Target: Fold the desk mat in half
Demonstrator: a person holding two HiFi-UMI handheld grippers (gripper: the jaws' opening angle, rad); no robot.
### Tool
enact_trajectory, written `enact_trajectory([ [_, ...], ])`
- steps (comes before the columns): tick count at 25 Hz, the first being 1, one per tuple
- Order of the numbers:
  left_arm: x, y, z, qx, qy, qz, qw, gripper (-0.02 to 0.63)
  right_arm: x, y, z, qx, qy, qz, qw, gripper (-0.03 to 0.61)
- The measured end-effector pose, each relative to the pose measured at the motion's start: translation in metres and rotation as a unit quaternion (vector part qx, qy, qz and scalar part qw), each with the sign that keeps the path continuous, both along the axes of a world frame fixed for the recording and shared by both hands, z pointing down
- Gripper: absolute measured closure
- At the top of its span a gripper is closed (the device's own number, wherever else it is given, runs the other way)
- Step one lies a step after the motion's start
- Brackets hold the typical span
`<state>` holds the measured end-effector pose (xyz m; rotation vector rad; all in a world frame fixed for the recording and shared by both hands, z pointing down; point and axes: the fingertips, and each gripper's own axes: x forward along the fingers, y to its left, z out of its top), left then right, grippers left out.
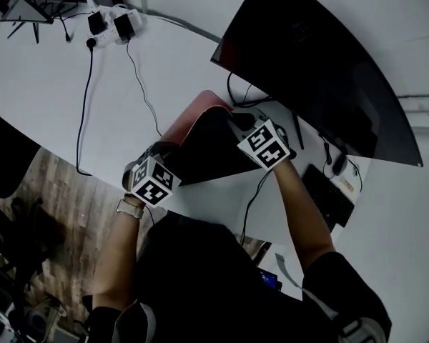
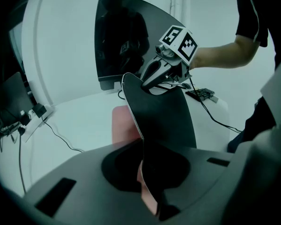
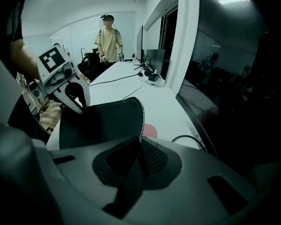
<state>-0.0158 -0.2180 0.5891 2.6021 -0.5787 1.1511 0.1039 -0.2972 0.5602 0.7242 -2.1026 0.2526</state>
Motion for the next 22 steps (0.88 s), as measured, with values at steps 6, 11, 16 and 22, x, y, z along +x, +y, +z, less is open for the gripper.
enact_trajectory([
  [6,-0.002,-0.03,0.01,-0.001,-0.007,-0.011,0.9999,0.589,0.002,-0.024,0.013,-0.009,-0.003,0.019,1.0,0.543],
  [11,-0.003,-0.047,0.02,-0.006,-0.009,-0.017,0.9998,0.588,0.003,-0.039,0.028,-0.015,0.004,0.024,1.0,0.543],
  [16,-0.001,-0.058,0.032,-0.012,-0.013,-0.023,0.9996,0.581,0.005,-0.051,0.041,-0.013,0.018,0.026,0.999,0.543],
  [22,-0.002,-0.07,0.046,-0.02,-0.009,-0.028,0.9994,0.569,0.004,-0.065,0.056,-0.012,0.036,0.029,0.999,0.543],
])
